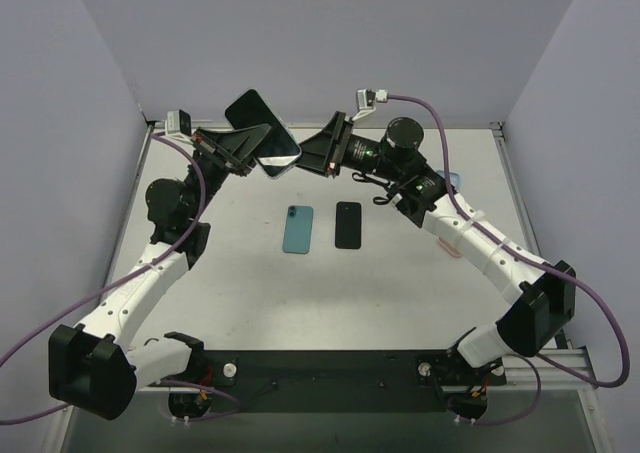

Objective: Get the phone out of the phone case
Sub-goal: Remove the phone case from the phone.

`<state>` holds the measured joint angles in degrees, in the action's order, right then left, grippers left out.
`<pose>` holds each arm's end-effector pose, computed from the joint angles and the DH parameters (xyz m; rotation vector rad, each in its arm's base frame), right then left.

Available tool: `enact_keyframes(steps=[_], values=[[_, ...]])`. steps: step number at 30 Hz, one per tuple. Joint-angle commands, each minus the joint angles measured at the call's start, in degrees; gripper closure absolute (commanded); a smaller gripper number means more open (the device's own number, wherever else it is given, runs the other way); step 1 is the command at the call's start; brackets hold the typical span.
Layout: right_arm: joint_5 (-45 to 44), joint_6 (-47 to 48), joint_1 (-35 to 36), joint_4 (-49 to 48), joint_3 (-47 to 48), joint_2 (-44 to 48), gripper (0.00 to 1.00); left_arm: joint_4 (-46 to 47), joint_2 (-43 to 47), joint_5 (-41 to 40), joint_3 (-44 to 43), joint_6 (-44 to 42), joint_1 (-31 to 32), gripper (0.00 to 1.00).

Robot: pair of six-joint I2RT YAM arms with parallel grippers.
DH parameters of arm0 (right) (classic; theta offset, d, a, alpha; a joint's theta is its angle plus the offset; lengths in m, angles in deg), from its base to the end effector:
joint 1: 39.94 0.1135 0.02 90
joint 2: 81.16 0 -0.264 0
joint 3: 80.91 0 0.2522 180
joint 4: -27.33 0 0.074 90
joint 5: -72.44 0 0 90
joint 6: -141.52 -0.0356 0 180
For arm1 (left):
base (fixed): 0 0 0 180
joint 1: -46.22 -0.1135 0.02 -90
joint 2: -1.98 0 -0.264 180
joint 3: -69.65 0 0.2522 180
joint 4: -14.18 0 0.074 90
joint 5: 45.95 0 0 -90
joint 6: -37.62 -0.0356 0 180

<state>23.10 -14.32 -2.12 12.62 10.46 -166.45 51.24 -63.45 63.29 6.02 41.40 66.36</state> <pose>0.2571 0.2290 0.4392 -0.3900 1.5386 1.9136 0.2308 -0.0972 0.4078 -0.3843 1.1361 -1.9510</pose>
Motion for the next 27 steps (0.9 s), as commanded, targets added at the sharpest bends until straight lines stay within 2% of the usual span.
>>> enact_keyframes(steps=[1,8,12,16,22,27], values=[[5.0,0.4,3.4,11.2,-2.2,-8.8,0.77,11.0,4.3,11.6,-8.2,2.3,4.5,1.00],[5.3,-0.8,5.4,10.7,0.4,-11.6,0.82,11.8,2.6,12.1,-7.5,2.3,6.1,1.00],[4.3,-3.3,4.5,6.6,-2.9,-10.9,1.00,12.1,2.6,12.7,-6.6,2.4,6.2,1.00],[2.5,-6.8,2.3,1.3,-9.8,-8.9,1.00,12.5,2.8,13.4,-4.5,2.4,6.2,1.00],[-0.8,-6.5,-2.0,0.8,-16.2,-3.9,1.00,9.3,3.2,16.3,-1.4,-0.3,6.2,1.00],[-3.0,-4.4,-5.3,3.4,-21.7,1.1,1.00,2.0,4.4,17.1,1.0,-5.6,6.2,0.61]])
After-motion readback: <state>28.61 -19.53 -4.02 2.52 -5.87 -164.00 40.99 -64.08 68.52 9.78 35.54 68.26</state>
